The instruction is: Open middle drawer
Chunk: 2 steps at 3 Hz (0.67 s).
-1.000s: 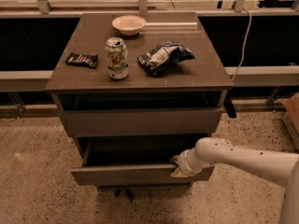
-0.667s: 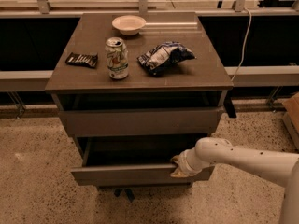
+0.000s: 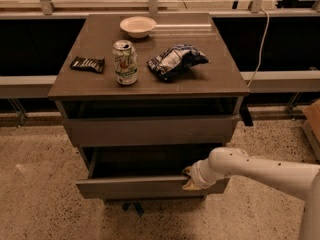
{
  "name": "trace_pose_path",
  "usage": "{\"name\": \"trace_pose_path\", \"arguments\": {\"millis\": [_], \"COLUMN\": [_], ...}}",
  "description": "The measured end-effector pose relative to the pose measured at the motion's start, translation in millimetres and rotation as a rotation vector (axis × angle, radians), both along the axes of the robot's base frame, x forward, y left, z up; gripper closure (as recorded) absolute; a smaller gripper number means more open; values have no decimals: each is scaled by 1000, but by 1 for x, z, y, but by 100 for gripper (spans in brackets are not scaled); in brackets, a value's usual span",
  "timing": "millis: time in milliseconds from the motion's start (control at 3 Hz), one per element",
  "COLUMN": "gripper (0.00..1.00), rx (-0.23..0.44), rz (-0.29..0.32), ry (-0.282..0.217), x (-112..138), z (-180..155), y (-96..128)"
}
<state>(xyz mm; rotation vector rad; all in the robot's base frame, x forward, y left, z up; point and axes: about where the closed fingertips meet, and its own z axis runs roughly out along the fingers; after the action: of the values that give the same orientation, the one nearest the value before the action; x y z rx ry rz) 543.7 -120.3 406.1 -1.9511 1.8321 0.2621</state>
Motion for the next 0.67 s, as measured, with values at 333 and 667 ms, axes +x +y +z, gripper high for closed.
{"name": "trace_pose_path", "arguments": {"millis": [333, 667], "gripper": [28, 5], "rx": [0, 1], "rz": [1, 2], "ry": [1, 3], "x": [0, -1], "z": [-1, -2], "y": [0, 1]}}
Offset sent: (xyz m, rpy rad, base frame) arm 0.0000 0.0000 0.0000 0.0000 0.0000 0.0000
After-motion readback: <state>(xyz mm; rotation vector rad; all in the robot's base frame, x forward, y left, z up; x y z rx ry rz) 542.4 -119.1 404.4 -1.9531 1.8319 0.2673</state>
